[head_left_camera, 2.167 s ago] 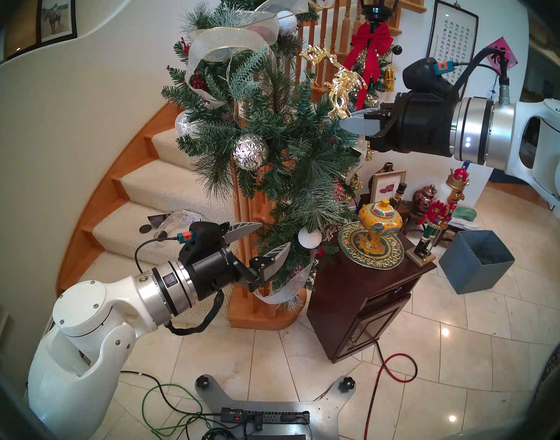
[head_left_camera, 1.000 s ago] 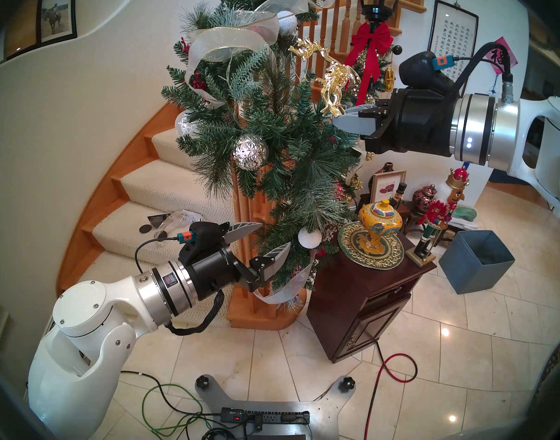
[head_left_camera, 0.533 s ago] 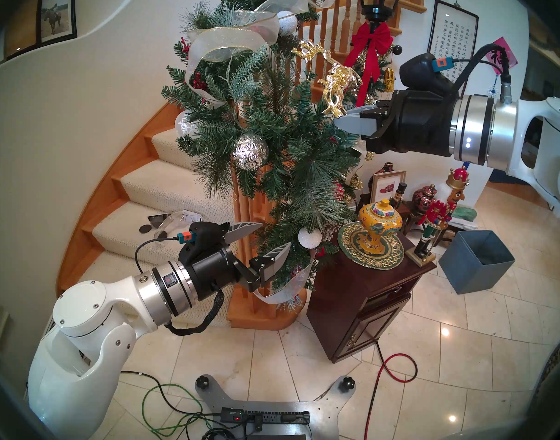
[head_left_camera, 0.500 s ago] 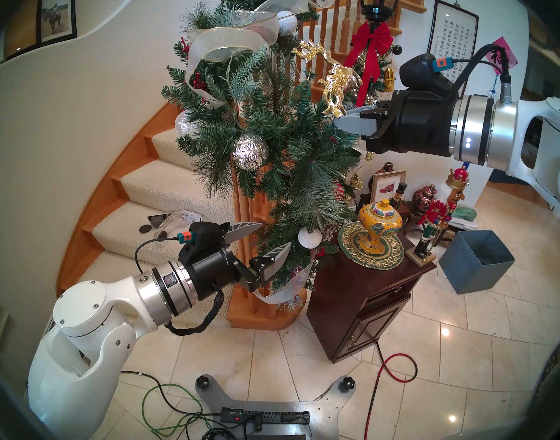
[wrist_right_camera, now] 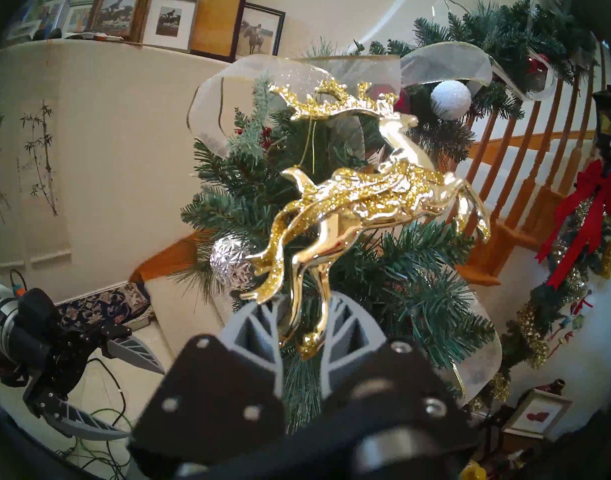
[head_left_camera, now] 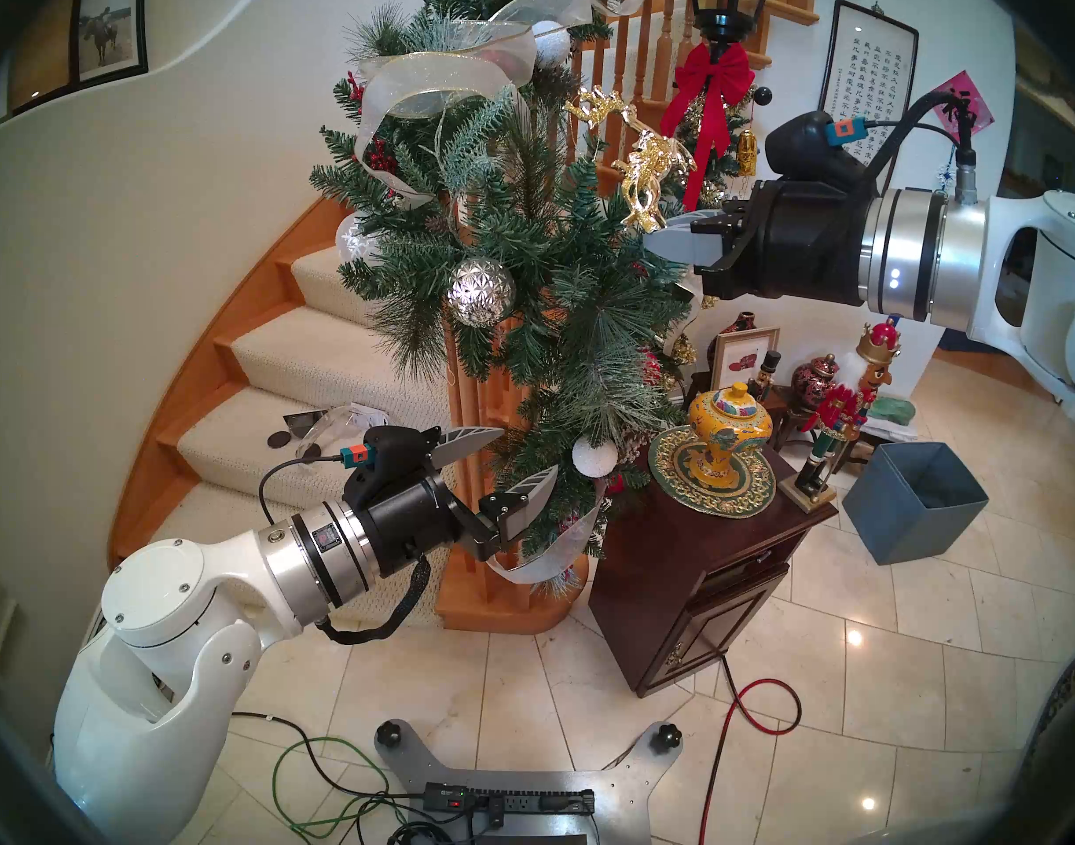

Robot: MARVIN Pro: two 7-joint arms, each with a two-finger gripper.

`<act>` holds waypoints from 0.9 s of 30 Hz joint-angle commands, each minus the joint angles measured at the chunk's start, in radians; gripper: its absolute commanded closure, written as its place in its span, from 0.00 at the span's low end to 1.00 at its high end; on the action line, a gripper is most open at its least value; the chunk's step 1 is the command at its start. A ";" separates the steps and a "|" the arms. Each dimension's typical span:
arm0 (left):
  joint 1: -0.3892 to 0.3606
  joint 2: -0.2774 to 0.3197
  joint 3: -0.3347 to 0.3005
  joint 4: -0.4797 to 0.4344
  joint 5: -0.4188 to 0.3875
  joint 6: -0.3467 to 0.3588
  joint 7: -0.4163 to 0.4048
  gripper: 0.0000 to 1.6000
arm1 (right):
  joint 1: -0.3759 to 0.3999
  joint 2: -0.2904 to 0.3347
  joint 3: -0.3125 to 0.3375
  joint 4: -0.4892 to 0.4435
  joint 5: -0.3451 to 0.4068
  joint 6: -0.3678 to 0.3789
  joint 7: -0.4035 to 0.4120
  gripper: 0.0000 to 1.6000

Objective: Hang the ornament onto the Christmas-tree-style decoration

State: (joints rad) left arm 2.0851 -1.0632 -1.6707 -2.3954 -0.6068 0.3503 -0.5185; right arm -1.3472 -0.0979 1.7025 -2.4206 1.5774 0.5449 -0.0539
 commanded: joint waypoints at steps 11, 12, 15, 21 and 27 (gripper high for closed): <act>-0.002 0.000 -0.001 -0.003 0.000 -0.001 0.000 0.00 | 0.020 -0.002 -0.014 0.002 -0.002 -0.007 0.002 1.00; -0.002 0.000 0.000 -0.003 0.000 -0.001 0.000 0.00 | 0.020 -0.002 -0.015 0.003 -0.002 -0.007 0.002 1.00; -0.002 0.000 0.000 -0.003 0.000 -0.001 0.000 0.00 | 0.021 -0.002 -0.019 0.004 -0.002 -0.007 0.001 1.00; -0.002 0.000 0.000 -0.003 0.000 -0.001 0.000 0.00 | 0.023 -0.002 -0.025 0.007 -0.003 -0.007 0.000 1.00; -0.002 0.000 0.000 -0.003 0.000 -0.001 0.000 0.00 | 0.025 -0.002 -0.032 0.010 -0.005 -0.007 -0.001 1.00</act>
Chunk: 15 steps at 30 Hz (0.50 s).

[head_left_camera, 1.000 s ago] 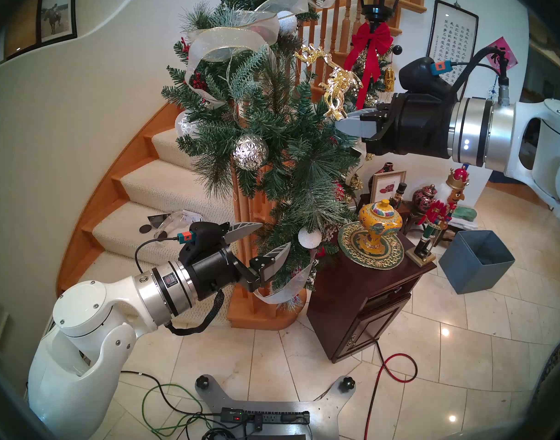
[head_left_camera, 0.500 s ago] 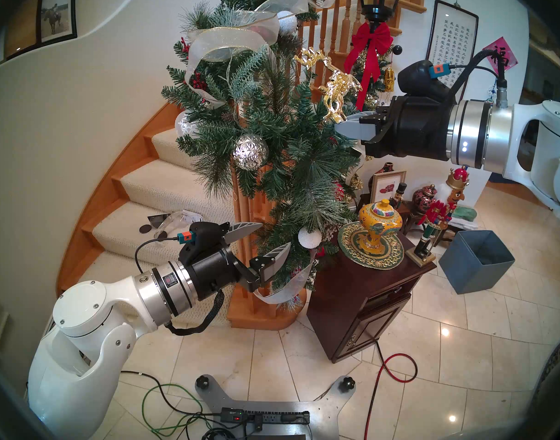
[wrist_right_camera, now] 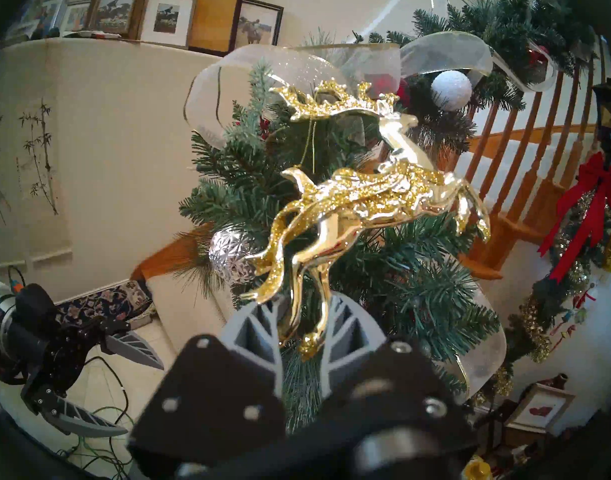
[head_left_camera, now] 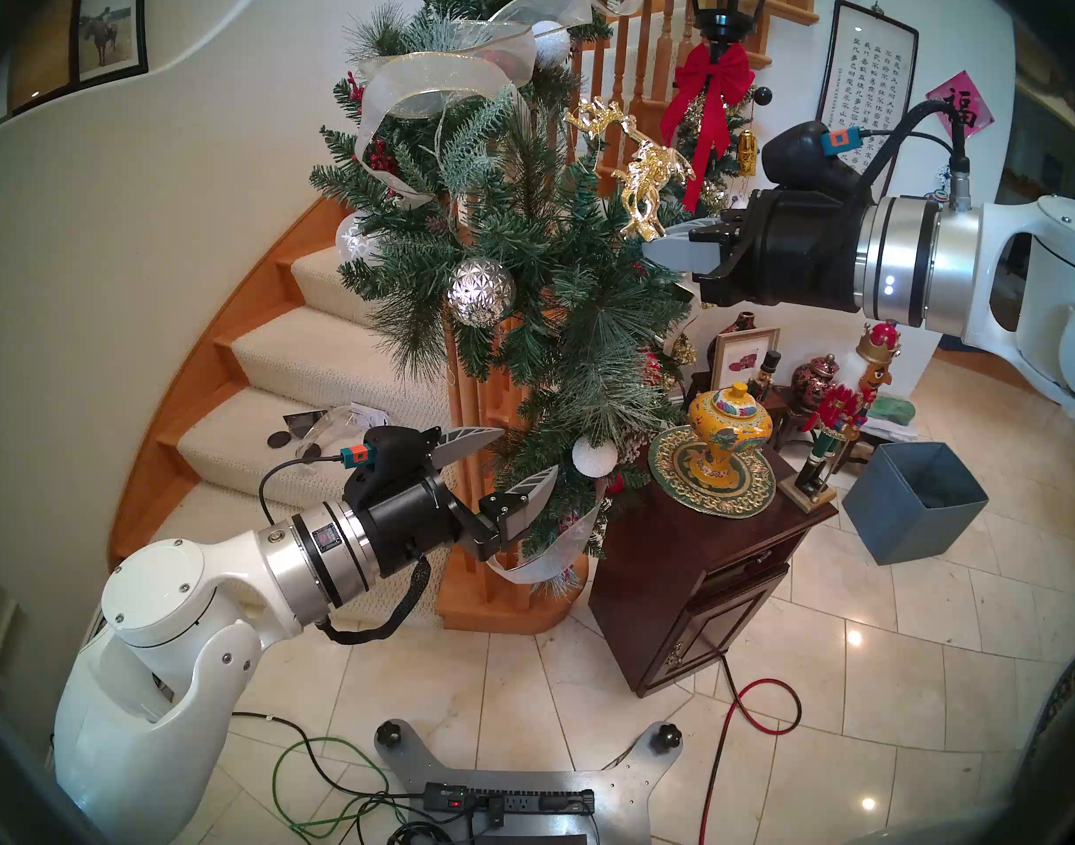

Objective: Hang the ornament onto the Christmas-tree-style decoration

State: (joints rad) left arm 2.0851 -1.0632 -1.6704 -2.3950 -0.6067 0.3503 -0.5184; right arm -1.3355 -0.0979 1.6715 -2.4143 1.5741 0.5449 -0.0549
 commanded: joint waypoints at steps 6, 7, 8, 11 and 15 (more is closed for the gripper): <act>-0.002 0.000 0.000 -0.003 0.000 -0.001 0.000 0.00 | 0.016 -0.002 -0.007 0.007 -0.003 -0.008 -0.002 1.00; -0.002 0.000 0.000 -0.003 0.000 -0.001 0.000 0.00 | 0.016 -0.002 -0.007 0.007 -0.003 -0.008 -0.002 1.00; -0.002 0.000 0.000 -0.003 0.000 -0.001 0.000 0.00 | 0.018 -0.002 -0.009 0.009 -0.003 -0.008 -0.003 1.00; -0.002 0.000 0.000 -0.003 0.000 -0.001 0.000 0.00 | 0.020 -0.002 -0.011 0.012 -0.004 -0.009 -0.004 1.00; -0.002 0.000 0.000 -0.003 0.000 -0.001 0.000 0.00 | 0.023 -0.002 -0.012 0.016 -0.005 -0.009 -0.006 1.00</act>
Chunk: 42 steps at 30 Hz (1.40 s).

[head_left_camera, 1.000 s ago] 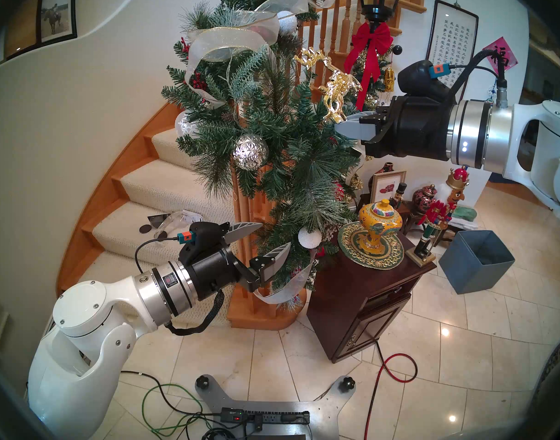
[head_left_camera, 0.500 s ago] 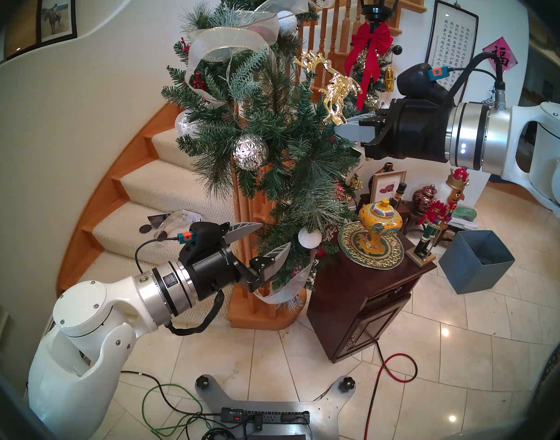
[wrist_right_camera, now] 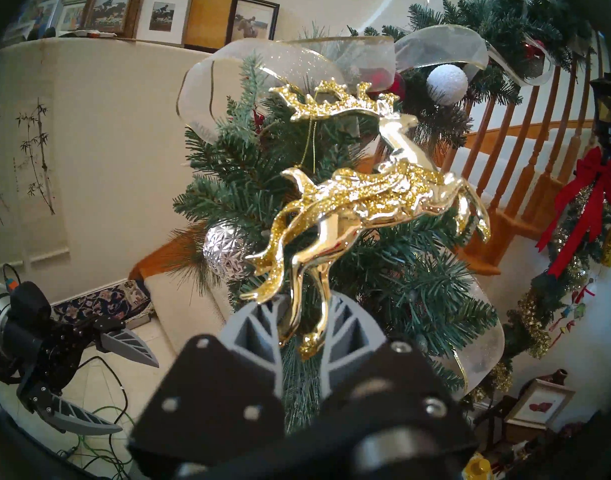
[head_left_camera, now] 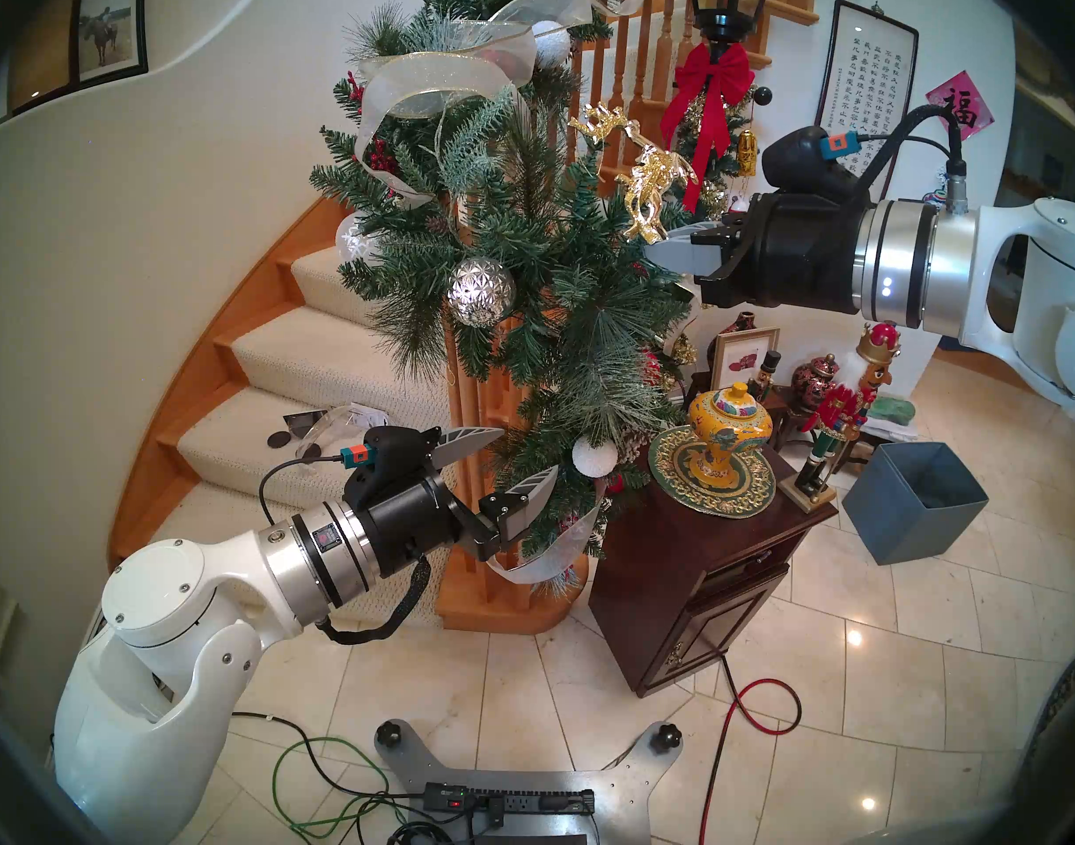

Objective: Hang the ornament onto the Christmas-tree-style decoration

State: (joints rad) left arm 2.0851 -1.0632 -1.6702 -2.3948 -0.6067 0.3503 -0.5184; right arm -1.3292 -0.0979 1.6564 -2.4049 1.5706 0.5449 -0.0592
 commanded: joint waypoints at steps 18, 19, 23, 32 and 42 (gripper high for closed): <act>-0.002 0.000 0.000 -0.003 0.000 -0.001 0.000 0.00 | 0.024 -0.002 -0.013 0.020 -0.005 -0.007 -0.011 1.00; -0.002 0.000 0.000 -0.003 0.000 -0.001 0.000 0.00 | 0.024 -0.002 -0.013 0.020 -0.005 -0.007 -0.011 1.00; -0.002 0.000 0.000 -0.003 0.000 -0.001 0.000 0.00 | 0.025 -0.002 -0.018 0.022 -0.006 -0.006 -0.013 1.00; -0.002 0.000 0.000 -0.003 0.000 -0.001 0.000 0.00 | 0.026 -0.002 -0.031 0.029 -0.007 -0.005 -0.019 1.00; -0.002 0.000 0.000 -0.002 0.000 -0.001 0.000 0.00 | 0.029 -0.002 -0.043 0.037 -0.009 -0.005 -0.025 1.00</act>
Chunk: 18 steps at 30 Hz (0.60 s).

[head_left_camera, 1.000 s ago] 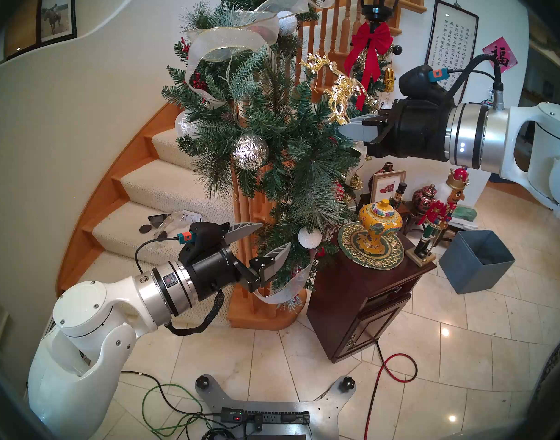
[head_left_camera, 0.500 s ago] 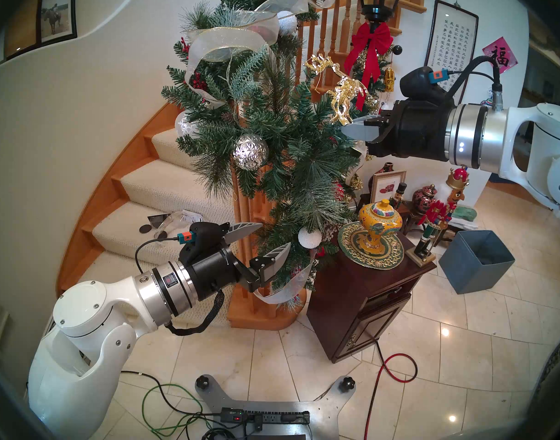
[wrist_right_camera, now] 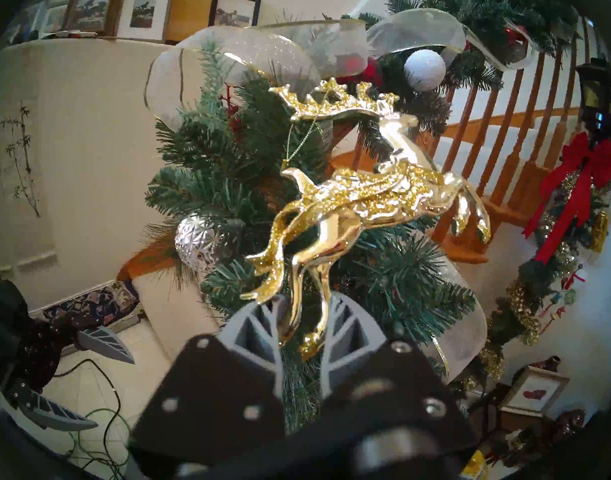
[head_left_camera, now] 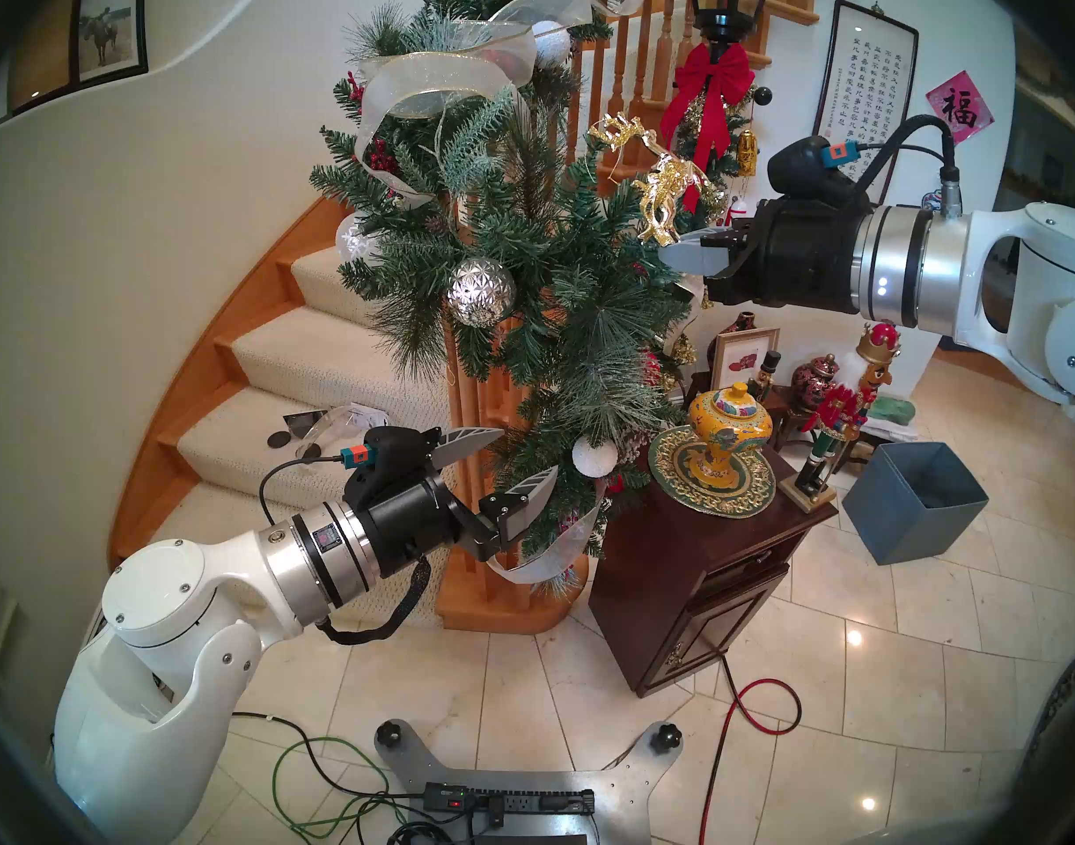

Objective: Hang the ornament onto the Christmas-tree-style decoration

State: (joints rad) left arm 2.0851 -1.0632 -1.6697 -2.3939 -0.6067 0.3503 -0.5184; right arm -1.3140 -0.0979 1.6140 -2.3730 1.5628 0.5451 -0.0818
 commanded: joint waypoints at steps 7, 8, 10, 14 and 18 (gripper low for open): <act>-0.002 0.000 -0.001 -0.003 0.000 -0.001 0.000 0.00 | 0.017 -0.002 -0.007 0.011 -0.003 -0.005 -0.007 1.00; -0.002 0.000 -0.001 -0.003 0.000 -0.001 0.000 0.00 | 0.017 -0.002 -0.008 0.012 -0.003 -0.005 -0.008 1.00; -0.002 0.000 -0.001 -0.003 0.000 -0.001 0.000 0.00 | 0.018 -0.002 -0.010 0.014 -0.003 -0.005 -0.009 1.00; -0.002 0.000 0.000 -0.003 0.000 -0.001 0.000 0.00 | 0.021 -0.002 -0.013 0.018 -0.004 -0.005 -0.012 1.00; -0.002 0.000 0.000 -0.003 0.000 -0.001 0.000 0.00 | 0.024 -0.002 -0.016 0.021 -0.004 -0.005 -0.014 1.00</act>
State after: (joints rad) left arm 2.0851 -1.0632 -1.6695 -2.3935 -0.6068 0.3503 -0.5184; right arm -1.3067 -0.0979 1.5953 -2.3564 1.5600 0.5451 -0.0934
